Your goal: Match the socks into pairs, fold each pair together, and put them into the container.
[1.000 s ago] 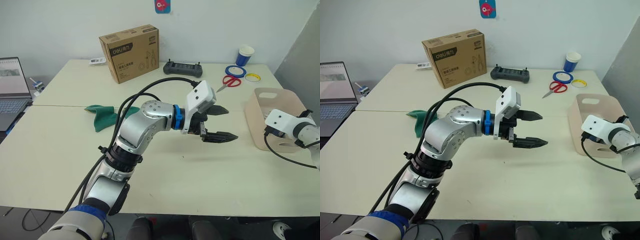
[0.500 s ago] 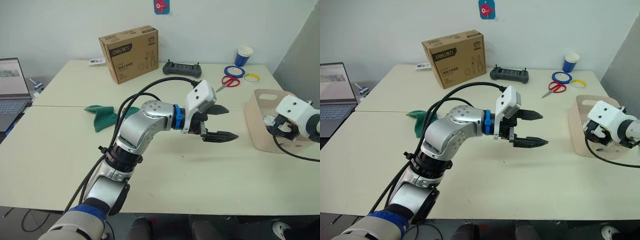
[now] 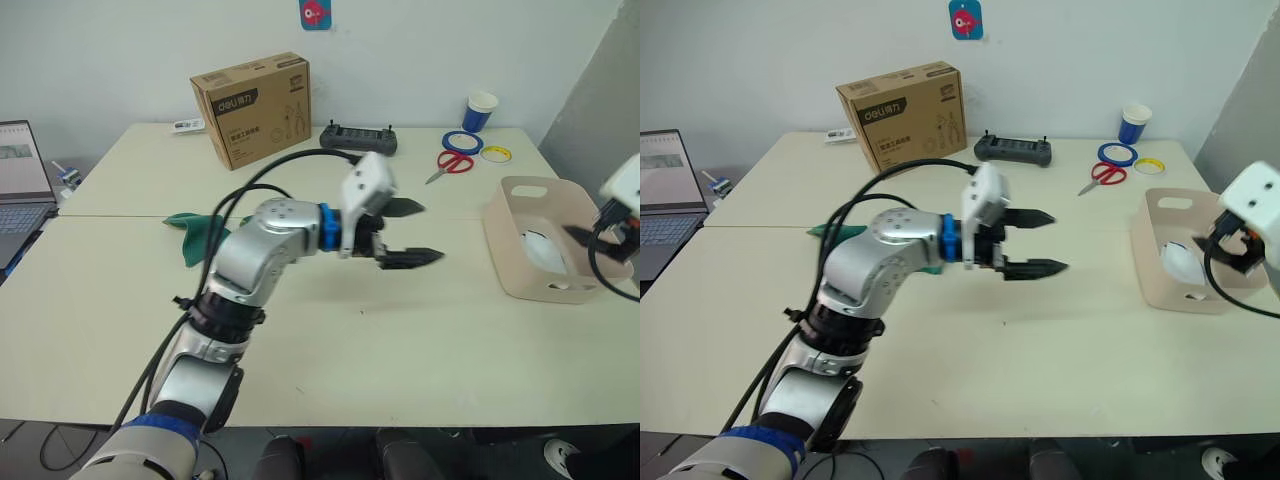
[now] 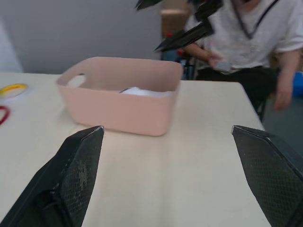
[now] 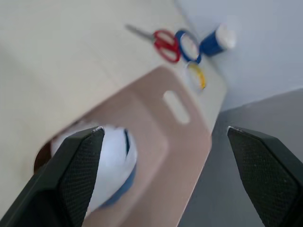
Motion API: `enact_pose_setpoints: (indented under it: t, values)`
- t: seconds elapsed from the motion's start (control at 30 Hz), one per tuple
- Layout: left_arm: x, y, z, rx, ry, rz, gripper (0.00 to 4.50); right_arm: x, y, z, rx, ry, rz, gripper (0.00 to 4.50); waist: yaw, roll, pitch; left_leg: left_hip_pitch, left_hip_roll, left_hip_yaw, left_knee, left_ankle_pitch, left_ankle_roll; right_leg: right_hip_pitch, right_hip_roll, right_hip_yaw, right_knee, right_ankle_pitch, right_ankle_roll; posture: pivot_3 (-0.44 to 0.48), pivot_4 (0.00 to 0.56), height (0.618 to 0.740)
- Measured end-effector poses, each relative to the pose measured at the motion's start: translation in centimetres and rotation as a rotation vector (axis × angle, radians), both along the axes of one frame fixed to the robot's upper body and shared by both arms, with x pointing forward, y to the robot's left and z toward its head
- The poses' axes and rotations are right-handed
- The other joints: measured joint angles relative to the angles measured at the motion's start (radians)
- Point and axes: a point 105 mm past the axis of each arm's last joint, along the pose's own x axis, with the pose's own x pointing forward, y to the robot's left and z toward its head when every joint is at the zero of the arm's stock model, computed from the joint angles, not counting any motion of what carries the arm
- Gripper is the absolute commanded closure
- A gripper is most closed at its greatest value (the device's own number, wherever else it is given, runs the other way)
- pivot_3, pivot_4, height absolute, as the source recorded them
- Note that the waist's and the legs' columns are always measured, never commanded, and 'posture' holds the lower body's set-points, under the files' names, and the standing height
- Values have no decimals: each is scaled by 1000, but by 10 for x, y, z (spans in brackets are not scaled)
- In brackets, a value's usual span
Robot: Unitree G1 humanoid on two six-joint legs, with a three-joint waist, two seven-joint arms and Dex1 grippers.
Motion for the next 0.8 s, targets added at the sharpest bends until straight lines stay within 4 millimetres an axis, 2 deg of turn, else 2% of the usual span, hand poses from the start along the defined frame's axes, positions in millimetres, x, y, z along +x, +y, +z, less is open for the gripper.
enact_pose_setpoints:
  t: [0.1,0.17,0.3,0.4,0.47,0.6,0.7,0.8]
  values:
    - [12,37,-5,-18,-15,126,0,0,27,0,92,-77,103,53,-1,0,0,0,1,0,1,0,0,0,1,0,1,0,0,0,150,723]
    - [19,72,-11,-13,-10,236,0,0,52,-3,158,-127,182,53,-4,0,0,0,1,0,1,0,0,0,1,0,2,0,0,0,150,723]
    - [20,123,-24,-28,9,408,0,-6,95,-11,287,-185,311,53,4,0,0,-1,2,0,3,0,0,0,0,-1,1,0,0,0,150,723]
    - [7,157,-58,-40,97,528,0,-11,122,-46,396,-109,360,53,6,-1,0,-3,2,0,3,0,0,-1,0,-1,-1,0,-1,0,150,723]
    - [-3,182,-87,-34,172,634,0,-17,132,-77,432,-9,366,53,11,-1,0,-6,3,-1,4,0,0,-2,-1,-2,-2,1,-2,0,150,723]
    - [-26,230,-122,-3,225,830,0,-38,142,-123,427,133,390,53,22,-1,0,-6,2,0,4,0,0,-2,-1,-2,-3,0,-1,0,150,723]
    - [-45,250,-139,34,234,896,0,-49,148,-141,483,181,391,53,26,-2,-1,-5,2,0,4,0,0,-2,-1,-2,-3,1,-2,0,150,723]
    - [-61,263,-155,65,257,937,0,-58,143,-158,525,212,354,53,27,-3,-1,-5,3,1,4,0,0,-2,-1,-2,-3,0,-3,0,150,723]
